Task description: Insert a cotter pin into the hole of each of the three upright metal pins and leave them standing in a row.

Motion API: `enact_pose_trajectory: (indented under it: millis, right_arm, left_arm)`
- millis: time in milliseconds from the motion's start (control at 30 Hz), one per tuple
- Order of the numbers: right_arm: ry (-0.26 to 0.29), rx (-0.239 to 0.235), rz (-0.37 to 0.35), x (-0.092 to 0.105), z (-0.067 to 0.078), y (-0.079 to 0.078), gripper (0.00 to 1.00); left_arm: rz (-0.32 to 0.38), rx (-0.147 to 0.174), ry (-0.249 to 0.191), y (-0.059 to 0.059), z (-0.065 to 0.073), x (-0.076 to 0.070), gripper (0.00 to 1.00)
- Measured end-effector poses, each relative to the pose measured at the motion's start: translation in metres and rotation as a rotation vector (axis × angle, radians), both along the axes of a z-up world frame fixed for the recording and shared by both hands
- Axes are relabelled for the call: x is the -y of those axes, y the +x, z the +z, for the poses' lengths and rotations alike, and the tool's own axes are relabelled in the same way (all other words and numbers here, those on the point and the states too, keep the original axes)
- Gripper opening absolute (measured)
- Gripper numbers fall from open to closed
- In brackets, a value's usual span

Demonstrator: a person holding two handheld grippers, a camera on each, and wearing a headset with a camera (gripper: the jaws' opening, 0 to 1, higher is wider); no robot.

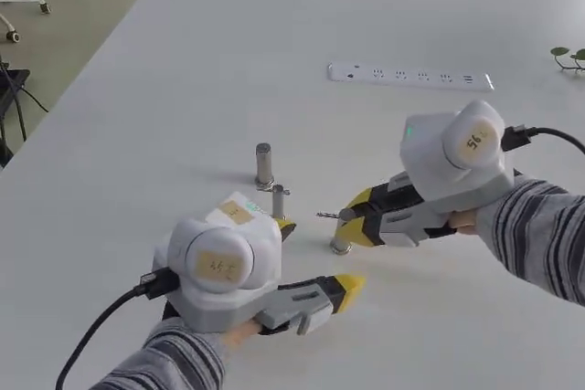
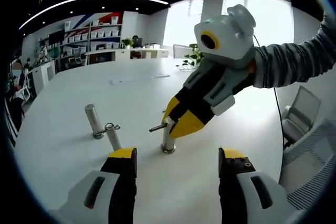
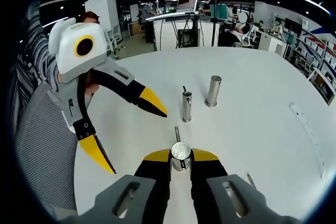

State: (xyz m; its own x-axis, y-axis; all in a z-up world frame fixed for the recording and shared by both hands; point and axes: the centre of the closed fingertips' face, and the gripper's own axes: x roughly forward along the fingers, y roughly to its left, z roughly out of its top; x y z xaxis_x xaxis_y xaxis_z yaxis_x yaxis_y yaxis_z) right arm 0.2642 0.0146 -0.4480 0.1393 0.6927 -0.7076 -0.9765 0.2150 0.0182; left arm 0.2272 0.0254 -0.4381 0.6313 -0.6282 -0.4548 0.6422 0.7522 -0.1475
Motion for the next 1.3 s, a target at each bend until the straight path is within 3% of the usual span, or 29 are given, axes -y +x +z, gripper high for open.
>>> enact_pose_trajectory:
  millis: [633, 833, 1300]
  right_arm:
    - [-0.031, 0.01, 0.034, -0.005, 0.004, 0.017, 0.08]
    - [-0.042, 0.011, 0.048, -0.004, 0.001, 0.023, 0.08]
    - [-0.052, 0.011, 0.072, -0.002, 0.001, 0.026, 0.08]
  left_arm:
    - [0.037, 0.045, 0.043, 0.0, 0.011, -0.035, 0.86]
    - [0.038, 0.07, 0.061, 0.002, 0.015, -0.042, 0.89]
    - [0.058, 0.068, 0.063, 0.003, 0.018, -0.049, 0.93]
